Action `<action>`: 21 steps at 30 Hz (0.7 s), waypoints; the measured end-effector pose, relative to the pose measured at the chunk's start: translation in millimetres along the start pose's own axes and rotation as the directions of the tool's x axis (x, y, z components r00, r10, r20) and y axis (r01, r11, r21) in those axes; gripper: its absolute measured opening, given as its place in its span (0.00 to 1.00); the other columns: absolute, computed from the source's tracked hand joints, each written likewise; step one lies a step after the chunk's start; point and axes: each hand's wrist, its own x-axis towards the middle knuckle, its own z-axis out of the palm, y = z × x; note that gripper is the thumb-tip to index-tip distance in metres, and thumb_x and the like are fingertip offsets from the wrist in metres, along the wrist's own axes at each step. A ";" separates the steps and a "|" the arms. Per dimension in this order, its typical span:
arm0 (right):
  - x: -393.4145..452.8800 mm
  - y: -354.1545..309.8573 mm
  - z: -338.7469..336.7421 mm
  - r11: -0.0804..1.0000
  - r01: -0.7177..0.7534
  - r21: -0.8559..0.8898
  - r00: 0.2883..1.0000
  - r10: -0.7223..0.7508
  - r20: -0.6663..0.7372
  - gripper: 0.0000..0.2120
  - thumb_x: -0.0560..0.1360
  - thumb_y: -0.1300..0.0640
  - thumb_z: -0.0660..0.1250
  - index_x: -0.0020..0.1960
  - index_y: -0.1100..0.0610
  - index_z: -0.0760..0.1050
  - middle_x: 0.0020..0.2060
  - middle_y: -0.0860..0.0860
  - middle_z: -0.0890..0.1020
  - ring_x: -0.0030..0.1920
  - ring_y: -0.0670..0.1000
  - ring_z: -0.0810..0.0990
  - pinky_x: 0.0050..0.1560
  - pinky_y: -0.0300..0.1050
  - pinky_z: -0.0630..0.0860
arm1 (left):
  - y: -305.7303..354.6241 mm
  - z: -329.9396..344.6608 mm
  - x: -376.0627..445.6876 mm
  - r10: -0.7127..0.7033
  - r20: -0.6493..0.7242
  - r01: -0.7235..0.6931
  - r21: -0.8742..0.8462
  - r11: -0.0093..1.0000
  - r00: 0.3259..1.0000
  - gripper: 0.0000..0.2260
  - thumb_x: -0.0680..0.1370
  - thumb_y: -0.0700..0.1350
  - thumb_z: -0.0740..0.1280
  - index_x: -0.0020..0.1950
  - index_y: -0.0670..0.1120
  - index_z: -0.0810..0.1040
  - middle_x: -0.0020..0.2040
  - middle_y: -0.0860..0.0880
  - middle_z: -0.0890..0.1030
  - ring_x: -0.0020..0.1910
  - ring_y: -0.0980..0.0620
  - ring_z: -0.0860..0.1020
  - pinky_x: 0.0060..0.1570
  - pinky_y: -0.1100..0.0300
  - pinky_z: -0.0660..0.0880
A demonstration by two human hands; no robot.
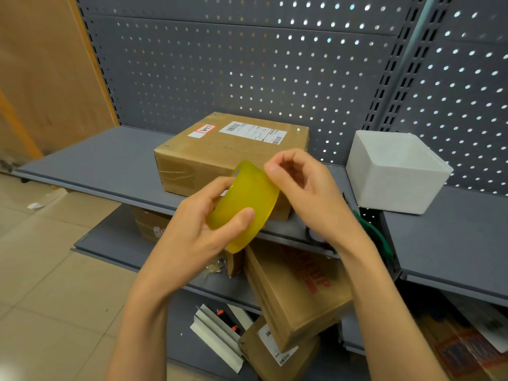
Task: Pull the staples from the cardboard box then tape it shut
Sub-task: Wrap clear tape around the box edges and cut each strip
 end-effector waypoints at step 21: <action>13.9 -5.9 -29.1 0.976 0.092 -0.196 0.943 -0.149 -0.298 0.04 0.74 0.57 0.69 0.42 0.52 0.75 0.37 0.44 0.78 0.39 0.44 0.75 0.45 0.42 0.74 | -12.7 -14.6 -11.6 -0.306 -0.232 0.323 0.041 0.945 0.923 0.07 0.70 0.55 0.67 0.44 0.54 0.79 0.35 0.49 0.83 0.30 0.50 0.82 0.31 0.57 0.79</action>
